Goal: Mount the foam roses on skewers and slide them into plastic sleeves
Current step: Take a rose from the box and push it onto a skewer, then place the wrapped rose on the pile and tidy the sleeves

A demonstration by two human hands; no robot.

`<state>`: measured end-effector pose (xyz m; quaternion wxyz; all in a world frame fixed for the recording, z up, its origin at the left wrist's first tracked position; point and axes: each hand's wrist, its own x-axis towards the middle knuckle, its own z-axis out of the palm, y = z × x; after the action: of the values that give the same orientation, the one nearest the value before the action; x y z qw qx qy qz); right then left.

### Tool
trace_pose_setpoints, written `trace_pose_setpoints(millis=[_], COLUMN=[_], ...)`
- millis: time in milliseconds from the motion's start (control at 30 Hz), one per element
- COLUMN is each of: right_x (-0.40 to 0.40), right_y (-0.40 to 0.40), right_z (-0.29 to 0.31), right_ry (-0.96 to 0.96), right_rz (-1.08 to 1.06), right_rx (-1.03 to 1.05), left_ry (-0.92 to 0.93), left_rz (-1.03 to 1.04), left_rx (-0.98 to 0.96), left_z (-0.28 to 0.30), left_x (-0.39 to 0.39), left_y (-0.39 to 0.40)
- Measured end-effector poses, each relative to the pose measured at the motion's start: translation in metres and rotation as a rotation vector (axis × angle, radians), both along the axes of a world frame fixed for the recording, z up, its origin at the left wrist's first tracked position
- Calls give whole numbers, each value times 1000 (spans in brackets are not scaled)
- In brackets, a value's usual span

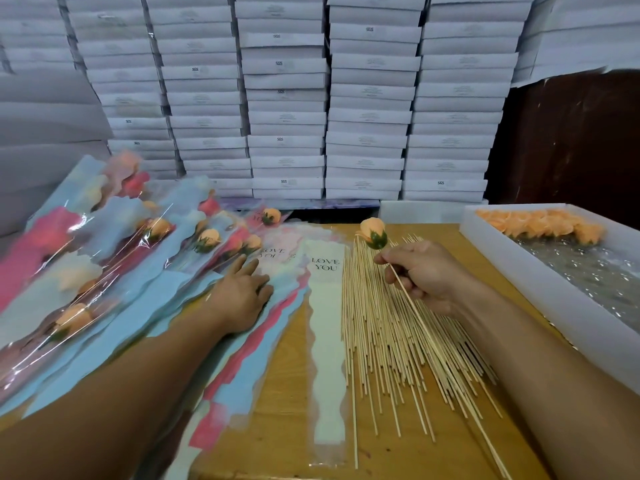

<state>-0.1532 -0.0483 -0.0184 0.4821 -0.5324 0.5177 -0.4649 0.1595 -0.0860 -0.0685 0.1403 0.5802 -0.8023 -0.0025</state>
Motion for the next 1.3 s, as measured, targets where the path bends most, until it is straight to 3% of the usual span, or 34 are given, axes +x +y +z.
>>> trace_pose_setpoints(millis=[233, 333, 467, 667, 933, 1000, 1167, 1300], right_x=[0, 3, 11, 17, 9, 6, 0, 0], right_y=[0, 0, 1, 6, -8, -10, -12, -14], right_z=[0, -1, -1, 4, -1, 0, -1, -2], right_ry=[85, 114, -87, -189, -321, -345, -321, -305], right_rz=[7, -7, -20, 19, -233, -225, -166, -138], right_rx=[45, 95, 164, 59, -86, -64, 13, 50], left_ry=[-26, 54, 204, 341, 433, 540, 1104, 1323], left_rz=[48, 76, 42, -60, -56, -22, 150, 159], left_rx=[-72, -75, -128, -132, 19, 97, 543, 483], left_z=[4, 15, 37, 62, 59, 59, 56, 54], left_x=[-3, -13, -39, -85, -127, -132, -128, -124], left_y=[4, 13, 25, 46, 59, 60, 53, 40])
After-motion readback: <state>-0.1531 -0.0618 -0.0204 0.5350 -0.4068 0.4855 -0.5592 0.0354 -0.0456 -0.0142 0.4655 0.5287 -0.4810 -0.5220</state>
